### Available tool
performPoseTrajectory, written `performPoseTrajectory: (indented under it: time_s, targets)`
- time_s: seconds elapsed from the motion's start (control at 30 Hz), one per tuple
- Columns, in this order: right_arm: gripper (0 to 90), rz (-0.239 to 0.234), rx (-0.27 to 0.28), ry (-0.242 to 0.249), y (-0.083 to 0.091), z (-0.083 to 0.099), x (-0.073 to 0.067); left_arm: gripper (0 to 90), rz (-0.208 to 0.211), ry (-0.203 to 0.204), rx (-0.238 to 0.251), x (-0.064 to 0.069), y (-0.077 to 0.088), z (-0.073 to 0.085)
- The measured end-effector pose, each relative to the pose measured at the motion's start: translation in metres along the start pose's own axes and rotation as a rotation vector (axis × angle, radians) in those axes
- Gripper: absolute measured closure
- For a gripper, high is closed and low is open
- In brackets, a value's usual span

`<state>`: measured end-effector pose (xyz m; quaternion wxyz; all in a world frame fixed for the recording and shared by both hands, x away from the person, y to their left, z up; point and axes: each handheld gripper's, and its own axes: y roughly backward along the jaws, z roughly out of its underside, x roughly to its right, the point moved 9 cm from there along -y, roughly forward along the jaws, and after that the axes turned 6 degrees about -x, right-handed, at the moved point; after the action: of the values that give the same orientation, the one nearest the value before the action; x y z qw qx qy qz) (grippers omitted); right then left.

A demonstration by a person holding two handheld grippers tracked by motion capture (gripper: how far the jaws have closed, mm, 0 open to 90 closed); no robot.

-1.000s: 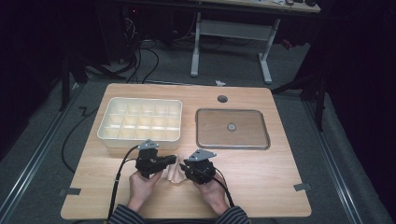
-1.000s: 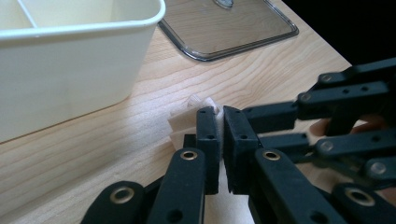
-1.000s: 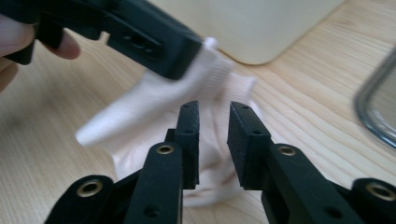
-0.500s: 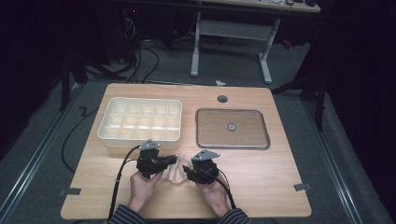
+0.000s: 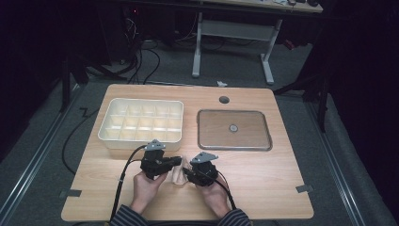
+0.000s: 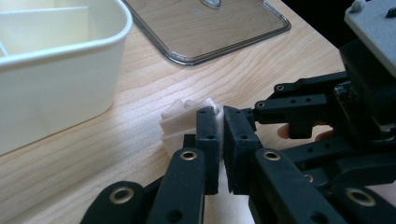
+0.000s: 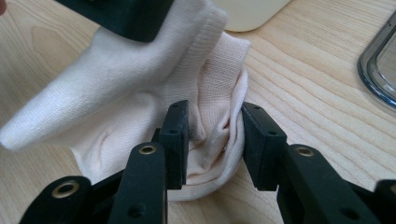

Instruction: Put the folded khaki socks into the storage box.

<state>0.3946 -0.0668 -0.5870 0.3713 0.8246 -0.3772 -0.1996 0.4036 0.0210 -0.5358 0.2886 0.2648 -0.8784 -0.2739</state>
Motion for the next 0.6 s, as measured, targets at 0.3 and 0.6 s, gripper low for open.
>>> performPoseTrajectory:
  time_s: [0.3, 0.6]
  targets:
    - [65.6, -0.011, 0.001, 0.010, -0.0011, -0.0011, -0.0014, 85.8, 0.011, 0.000, -0.007, 0.0005, -0.0024, -0.0040]
    - [66.2, -0.030, 0.008, 0.033, -0.0040, -0.0038, -0.0073, 86.0, 0.020, 0.004, -0.009, 0.0003, -0.0057, -0.0052]
